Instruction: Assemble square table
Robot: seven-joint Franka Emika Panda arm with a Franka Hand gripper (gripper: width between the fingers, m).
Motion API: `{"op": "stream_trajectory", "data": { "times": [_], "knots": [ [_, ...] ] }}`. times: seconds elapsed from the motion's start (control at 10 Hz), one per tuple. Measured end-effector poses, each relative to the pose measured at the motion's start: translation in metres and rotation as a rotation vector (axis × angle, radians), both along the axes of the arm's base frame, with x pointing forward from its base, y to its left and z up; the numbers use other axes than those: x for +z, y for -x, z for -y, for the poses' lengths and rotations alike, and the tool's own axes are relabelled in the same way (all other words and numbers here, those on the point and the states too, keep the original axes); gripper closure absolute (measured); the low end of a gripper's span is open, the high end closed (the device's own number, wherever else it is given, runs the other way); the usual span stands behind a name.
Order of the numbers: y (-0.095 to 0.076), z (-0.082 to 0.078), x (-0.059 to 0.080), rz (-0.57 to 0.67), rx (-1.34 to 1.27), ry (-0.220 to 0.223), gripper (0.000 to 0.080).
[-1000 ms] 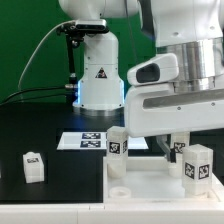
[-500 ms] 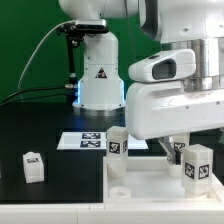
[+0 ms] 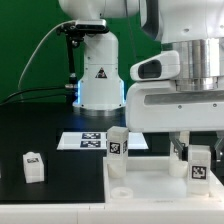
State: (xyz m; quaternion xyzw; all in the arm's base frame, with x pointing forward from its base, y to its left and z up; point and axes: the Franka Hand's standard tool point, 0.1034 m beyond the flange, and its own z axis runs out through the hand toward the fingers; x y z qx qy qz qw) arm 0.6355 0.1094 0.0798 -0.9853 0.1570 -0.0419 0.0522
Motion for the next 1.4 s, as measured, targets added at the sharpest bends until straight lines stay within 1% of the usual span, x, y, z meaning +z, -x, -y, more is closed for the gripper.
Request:
{"op": "stream_trajectory", "data": {
  "times": [0.1, 0.2, 0.4, 0.5, 0.6, 0.7, 0.8, 0.9, 1.0, 1.3, 1.4],
  "knots": [
    [-0.0003, 0.0003, 0.0004, -0.010, -0.127, -0.009, 0.0515],
    [-0.0003, 0.0005, -0.0002, -0.026, -0.313, -0.028, 0.0515],
    [-0.0014, 0.0012, -0.0023, -0.051, -0.683, -0.111, 0.0515],
    [-0.0010, 0.0010, -0.0022, -0.058, -0.709, -0.119, 0.0515],
    [-0.0010, 0.0008, -0.0021, -0.056, -0.695, -0.118, 0.0515],
    [-0.0010, 0.0006, -0.0021, -0.050, -0.633, -0.109, 0.0425],
    [-0.0009, -0.0003, -0.0015, -0.041, -0.518, -0.090, 0.0425],
    [-0.0017, 0.0011, -0.0011, -0.017, -0.323, -0.067, 0.0239],
    [-0.0023, 0.0040, -0.0011, 0.006, -0.119, -0.041, 0.0169],
    [-0.0022, 0.0048, -0.0015, 0.026, 0.078, -0.017, 0.0154],
    [-0.0022, 0.0037, -0.0014, 0.037, 0.182, 0.004, 0.0151]
  ]
}}
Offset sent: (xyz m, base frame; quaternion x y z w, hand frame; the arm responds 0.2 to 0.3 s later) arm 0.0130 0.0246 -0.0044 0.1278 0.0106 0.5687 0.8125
